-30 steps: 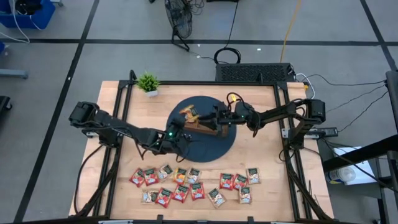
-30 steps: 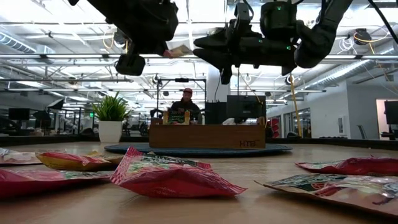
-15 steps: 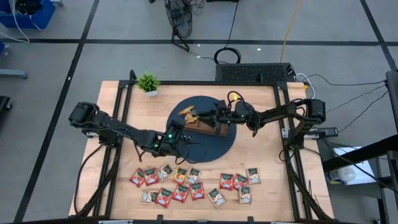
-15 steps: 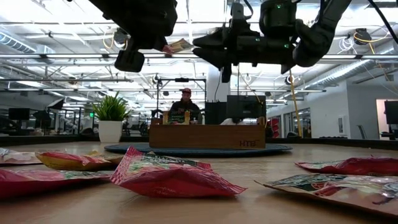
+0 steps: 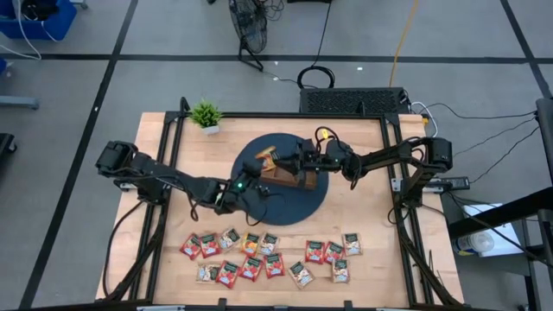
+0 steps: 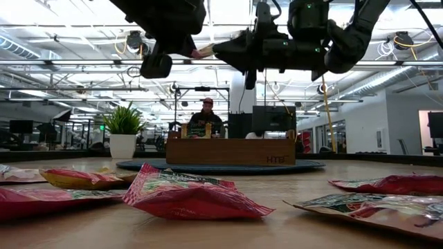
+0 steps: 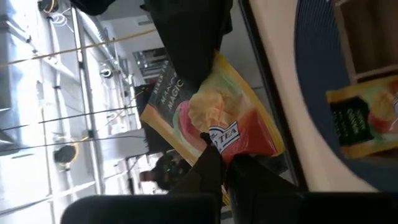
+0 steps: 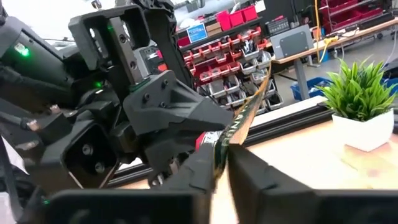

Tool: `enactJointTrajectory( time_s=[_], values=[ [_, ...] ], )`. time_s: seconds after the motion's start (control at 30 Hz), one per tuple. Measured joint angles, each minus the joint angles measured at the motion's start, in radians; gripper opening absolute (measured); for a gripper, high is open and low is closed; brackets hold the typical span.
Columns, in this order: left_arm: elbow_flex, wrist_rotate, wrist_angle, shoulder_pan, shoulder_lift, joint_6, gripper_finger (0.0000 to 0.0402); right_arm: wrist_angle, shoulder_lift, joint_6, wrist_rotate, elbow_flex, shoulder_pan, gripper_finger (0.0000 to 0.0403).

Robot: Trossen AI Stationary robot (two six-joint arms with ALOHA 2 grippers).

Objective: Pick & Place Tea
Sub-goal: Put the yellow tea bag into the left section of the wooden organizer

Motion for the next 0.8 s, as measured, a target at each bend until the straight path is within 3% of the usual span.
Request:
enactJointTrajectory(
  time_s=[0.17,0.37,0.5,0.63,0.8],
  values=[
    [0.000,0.028,-0.002,0.001,0.000,-0.094,0.0015,0.003,0.000,-0.105,0.070,0.000,0.034,0.0001],
    [0.000,0.058,-0.002,-0.023,0.000,-0.505,0.0018,-0.052,-0.042,-0.294,0.207,0.001,0.087,0.0000],
    [0.000,0.065,-0.026,-0.055,0.000,-0.607,0.0019,-0.234,-0.125,-0.400,0.280,0.001,0.130,0.0000],
    [0.001,0.083,-0.035,-0.078,0.000,-0.672,0.0020,-0.419,-0.211,-0.509,0.429,0.002,0.206,0.0000],
    [0.001,0.185,-0.039,-0.082,0.000,-0.734,0.0020,-0.598,-0.293,-0.569,0.536,0.002,0.299,0.0000]
  ],
)
